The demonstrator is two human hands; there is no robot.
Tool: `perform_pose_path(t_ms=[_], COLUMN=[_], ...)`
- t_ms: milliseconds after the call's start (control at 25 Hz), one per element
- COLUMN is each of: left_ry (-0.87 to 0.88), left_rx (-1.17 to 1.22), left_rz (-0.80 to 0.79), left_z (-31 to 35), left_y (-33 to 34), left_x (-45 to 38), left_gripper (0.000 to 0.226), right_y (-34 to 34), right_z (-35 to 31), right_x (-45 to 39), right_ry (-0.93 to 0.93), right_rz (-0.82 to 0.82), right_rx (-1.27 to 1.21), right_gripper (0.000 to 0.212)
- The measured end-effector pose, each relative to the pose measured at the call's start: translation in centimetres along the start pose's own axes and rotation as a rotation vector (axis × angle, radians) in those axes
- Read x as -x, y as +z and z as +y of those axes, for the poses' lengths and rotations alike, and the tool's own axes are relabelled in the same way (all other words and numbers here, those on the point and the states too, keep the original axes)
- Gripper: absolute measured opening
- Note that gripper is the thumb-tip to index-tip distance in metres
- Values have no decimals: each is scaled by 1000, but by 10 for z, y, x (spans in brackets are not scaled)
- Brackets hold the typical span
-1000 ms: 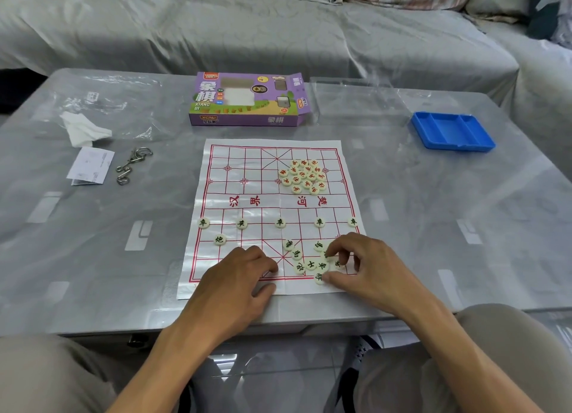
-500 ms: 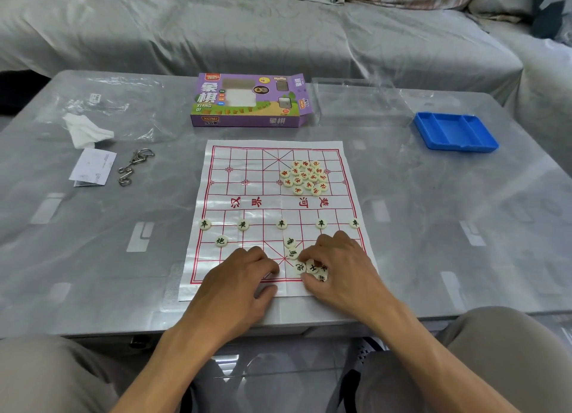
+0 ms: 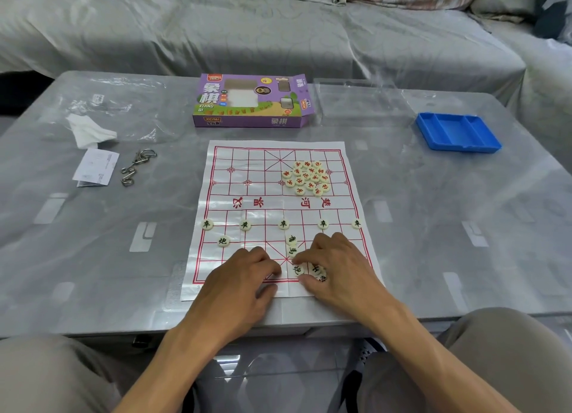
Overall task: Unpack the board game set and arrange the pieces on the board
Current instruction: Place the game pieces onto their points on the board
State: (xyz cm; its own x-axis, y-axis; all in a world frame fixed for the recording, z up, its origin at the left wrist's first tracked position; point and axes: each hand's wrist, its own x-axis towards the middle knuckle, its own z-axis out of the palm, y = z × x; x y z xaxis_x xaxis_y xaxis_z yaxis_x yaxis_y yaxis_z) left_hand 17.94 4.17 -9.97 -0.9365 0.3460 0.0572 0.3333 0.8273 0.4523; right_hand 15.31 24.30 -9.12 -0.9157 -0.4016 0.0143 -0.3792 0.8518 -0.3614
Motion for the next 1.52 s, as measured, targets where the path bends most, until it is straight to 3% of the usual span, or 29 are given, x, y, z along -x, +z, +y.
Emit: perform_pose_path(t_ms=[440,600,840,1160,1520], left_ry=[12,11,4,-5,-9], left_rx=[-13,-18,10,5,15], left_rz=[19,17,9,-9,-16], left_z=[-2,-2,-3,-2,-1], left_y=[1,2,2,1,0], left_x=[-1,-1,0,1,0], left_gripper=[17,19,17,21,22], right_y=[5,3,-43,-35,-32], right_z=[-2,-4,43,56,53], right_x=[0,0,-12,-13,-11], right_ry=[18,5,336,390,369], right_rz=[17,19,185,50,33], right_rx=[-4,-11,-53,-31,-41], right_gripper=[37,28,20,23,23])
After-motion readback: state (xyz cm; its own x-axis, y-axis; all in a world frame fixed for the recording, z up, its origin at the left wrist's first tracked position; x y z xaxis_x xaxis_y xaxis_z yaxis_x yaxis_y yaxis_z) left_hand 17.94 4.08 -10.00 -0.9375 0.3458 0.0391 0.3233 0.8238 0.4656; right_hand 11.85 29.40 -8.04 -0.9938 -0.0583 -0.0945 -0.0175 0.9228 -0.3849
